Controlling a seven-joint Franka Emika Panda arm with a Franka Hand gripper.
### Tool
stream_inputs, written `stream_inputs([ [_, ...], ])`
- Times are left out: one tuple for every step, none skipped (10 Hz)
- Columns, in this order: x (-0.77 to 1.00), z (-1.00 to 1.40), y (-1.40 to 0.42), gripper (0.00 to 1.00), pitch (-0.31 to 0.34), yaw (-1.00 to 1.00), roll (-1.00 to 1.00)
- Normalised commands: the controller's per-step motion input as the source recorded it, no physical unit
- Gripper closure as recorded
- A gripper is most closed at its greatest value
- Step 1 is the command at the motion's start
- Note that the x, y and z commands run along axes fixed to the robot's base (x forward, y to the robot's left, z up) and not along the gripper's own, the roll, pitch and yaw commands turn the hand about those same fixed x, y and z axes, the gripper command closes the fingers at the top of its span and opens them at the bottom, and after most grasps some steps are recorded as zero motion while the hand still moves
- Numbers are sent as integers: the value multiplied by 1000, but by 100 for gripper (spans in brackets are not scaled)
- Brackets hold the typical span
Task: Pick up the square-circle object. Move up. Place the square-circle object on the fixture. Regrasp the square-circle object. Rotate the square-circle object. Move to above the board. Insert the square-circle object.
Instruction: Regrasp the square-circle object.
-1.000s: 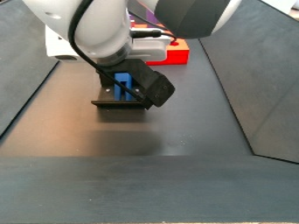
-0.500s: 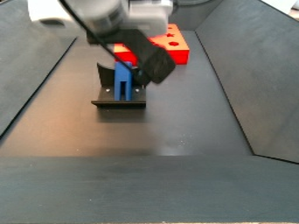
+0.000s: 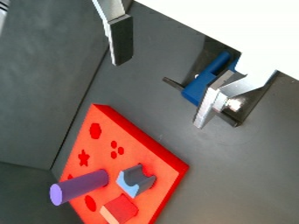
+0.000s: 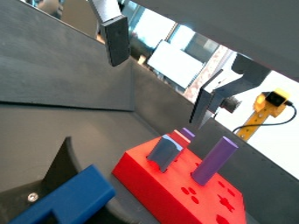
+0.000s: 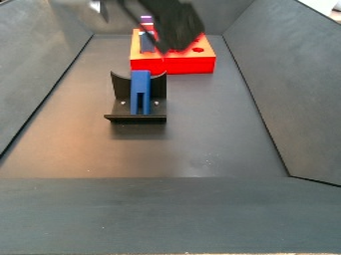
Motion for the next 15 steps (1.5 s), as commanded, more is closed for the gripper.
stream_inputs([
  [-76,316,-623,0,54,37,1000],
  [-96,101,-366,0,41,35,1000],
  [-87,43,-255,0,39,34,1000],
  [-58,23,-63,0,37,34,1000],
  [-36,20,-39,0,38,34,1000],
  [-30,8,-40,0,35,33,1000],
  [-40,12,-35,0,31,33,1000],
  [-47,13,-27,0,26,34,1000],
  [-52,14,-28,0,19,33,1000],
  [-50,11,-25,0,13,34,1000],
  [-48,6,-23,0,8,35,1000],
  [-43,6,-20,0,-1,35,1000],
  [-36,11,-18,0,-8,36,1000],
  [-31,5,-20,0,-12,37,1000],
  [-31,4,-18,0,-13,38,1000],
])
